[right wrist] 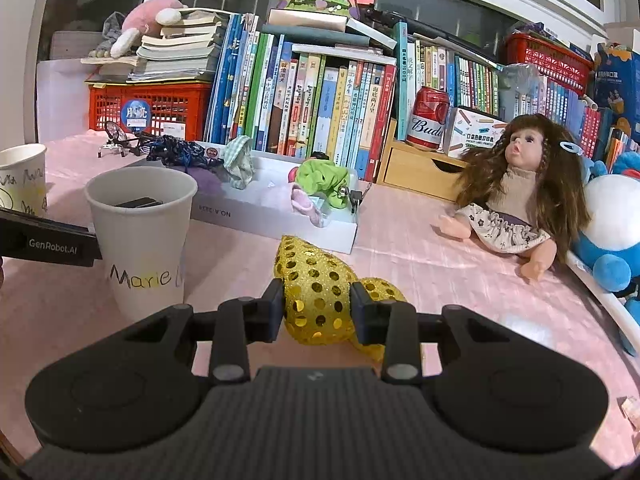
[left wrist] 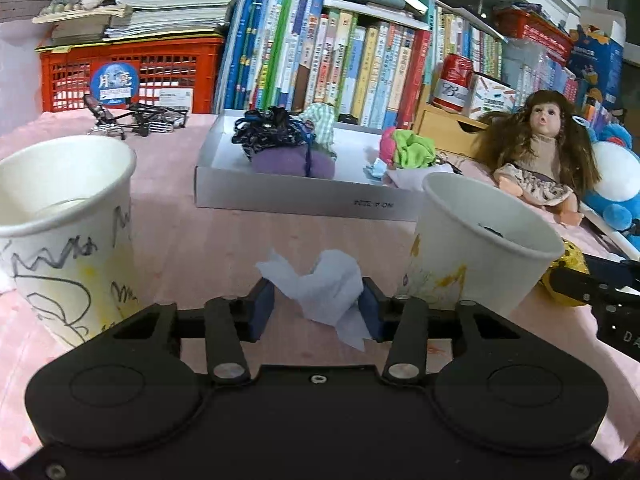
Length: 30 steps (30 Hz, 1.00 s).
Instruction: Organize soft objects
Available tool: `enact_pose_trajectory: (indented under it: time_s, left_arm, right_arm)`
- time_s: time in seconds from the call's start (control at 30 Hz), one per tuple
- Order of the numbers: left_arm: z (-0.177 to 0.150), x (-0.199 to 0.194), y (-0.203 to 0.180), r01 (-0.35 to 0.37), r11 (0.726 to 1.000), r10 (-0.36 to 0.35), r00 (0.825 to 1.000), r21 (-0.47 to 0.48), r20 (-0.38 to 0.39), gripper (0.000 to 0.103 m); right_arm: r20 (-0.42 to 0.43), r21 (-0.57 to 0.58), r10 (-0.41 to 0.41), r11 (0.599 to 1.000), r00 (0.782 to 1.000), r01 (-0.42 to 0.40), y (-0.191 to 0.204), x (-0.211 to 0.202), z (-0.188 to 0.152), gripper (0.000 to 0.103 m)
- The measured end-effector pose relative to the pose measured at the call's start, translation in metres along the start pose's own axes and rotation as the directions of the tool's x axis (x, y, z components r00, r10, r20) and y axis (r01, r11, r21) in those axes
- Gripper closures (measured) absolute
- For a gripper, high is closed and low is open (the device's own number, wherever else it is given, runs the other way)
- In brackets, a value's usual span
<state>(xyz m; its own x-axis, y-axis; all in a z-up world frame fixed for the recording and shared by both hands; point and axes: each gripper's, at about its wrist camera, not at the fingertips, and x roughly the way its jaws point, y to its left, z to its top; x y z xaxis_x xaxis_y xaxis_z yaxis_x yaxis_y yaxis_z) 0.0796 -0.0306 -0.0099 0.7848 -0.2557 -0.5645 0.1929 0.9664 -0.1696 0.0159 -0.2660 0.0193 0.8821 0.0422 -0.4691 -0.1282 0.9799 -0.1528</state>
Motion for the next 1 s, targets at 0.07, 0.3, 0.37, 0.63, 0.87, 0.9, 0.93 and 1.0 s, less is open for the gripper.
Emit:
enact_pose_trajectory:
  time_s: [0.07,0.3,0.37,0.63,0.87,0.9,0.93,1.0]
  left_arm:
    - [0.000,0.001,-0.001,0.001,1.000,-0.001,1.000,0.006,-0.004,0.074]
    - [0.000,-0.005,-0.002,0.003,1.000,-0.003,1.000,-0.010,-0.010,0.078]
    - [0.001,-0.009,-0.002,0.001,1.000,-0.001,1.000,-0.006,-0.004,0.078]
    - [0.006,-0.033,-0.003,-0.017,1.000,0.017,0.999,0.001,0.042,0.078]
    - [0.019,-0.059,-0.008,-0.016,1.000,0.014,0.996,0.020,0.092,0.078]
    - [0.021,-0.062,-0.009,-0.014,1.000,0.012,0.995,0.023,0.097,0.078]
    - [0.024,-0.065,-0.010,-0.013,1.000,0.010,0.995,0.028,0.102,0.078]
    - [0.030,-0.070,-0.012,-0.009,0.999,0.005,0.994,0.035,0.108,0.078]
  right_arm:
    - [-0.001,0.000,0.001,1.000,1.000,-0.001,0.000,0.000,0.000,0.062]
    - [0.002,-0.002,0.008,1.000,1.000,-0.008,0.002,0.001,0.001,0.062]
    - [0.005,0.002,0.009,1.000,1.000,-0.009,0.002,0.001,0.002,0.062]
    - [0.016,0.018,0.021,1.000,1.000,-0.021,0.000,-0.002,0.006,0.062]
    - [0.041,0.038,0.031,0.999,0.999,-0.033,-0.003,-0.006,0.015,0.062]
    - [0.045,0.043,0.033,0.998,0.998,-0.035,-0.004,-0.007,0.017,0.062]
    - [0.050,0.048,0.036,0.998,0.998,-0.038,-0.005,-0.007,0.019,0.062]
    - [0.057,0.061,0.043,0.997,0.997,-0.046,-0.007,-0.008,0.025,0.062]
